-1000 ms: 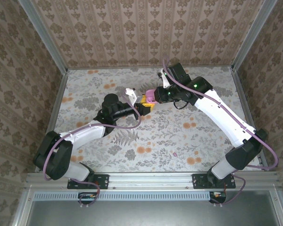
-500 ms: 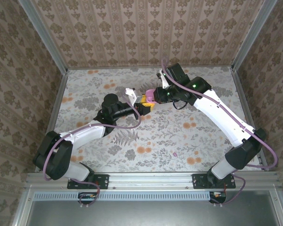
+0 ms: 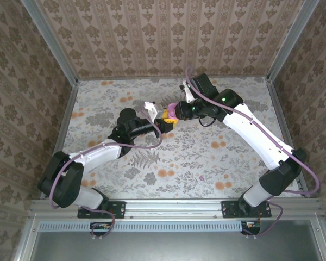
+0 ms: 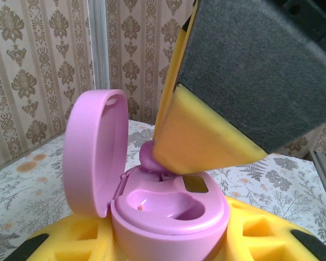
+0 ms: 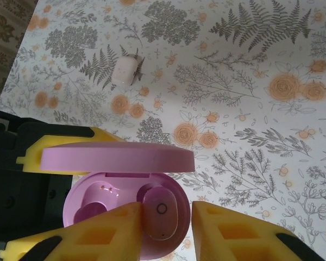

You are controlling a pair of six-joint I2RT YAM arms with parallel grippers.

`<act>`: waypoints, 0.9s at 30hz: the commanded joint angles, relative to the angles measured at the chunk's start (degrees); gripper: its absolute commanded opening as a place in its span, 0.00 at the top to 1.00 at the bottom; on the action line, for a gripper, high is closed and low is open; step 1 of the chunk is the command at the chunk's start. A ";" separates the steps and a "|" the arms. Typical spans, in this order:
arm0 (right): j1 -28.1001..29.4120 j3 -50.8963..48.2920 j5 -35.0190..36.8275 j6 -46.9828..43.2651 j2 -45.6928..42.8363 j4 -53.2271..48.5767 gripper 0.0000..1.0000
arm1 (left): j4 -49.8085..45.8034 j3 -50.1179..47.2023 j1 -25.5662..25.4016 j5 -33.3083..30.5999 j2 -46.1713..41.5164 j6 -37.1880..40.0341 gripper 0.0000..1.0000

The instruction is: Insert wireless bluetooth earbuds into charging case

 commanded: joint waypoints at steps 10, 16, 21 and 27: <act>-0.48 -1.69 -0.82 1.49 -2.49 1.10 0.61 | 2.61 1.58 -0.49 0.25 -0.37 -0.39 0.76; -2.68 -5.80 -2.69 4.93 -7.88 5.99 0.57 | 2.39 1.10 -0.49 -0.18 -1.04 0.10 0.76; -5.19 -11.40 -2.62 8.37 -13.68 8.88 0.56 | 2.35 0.65 -0.39 -0.45 -1.72 0.48 0.76; -7.29 -19.18 1.40 11.63 -18.69 4.63 0.56 | 2.27 -0.10 -0.36 -0.45 -3.34 0.66 0.77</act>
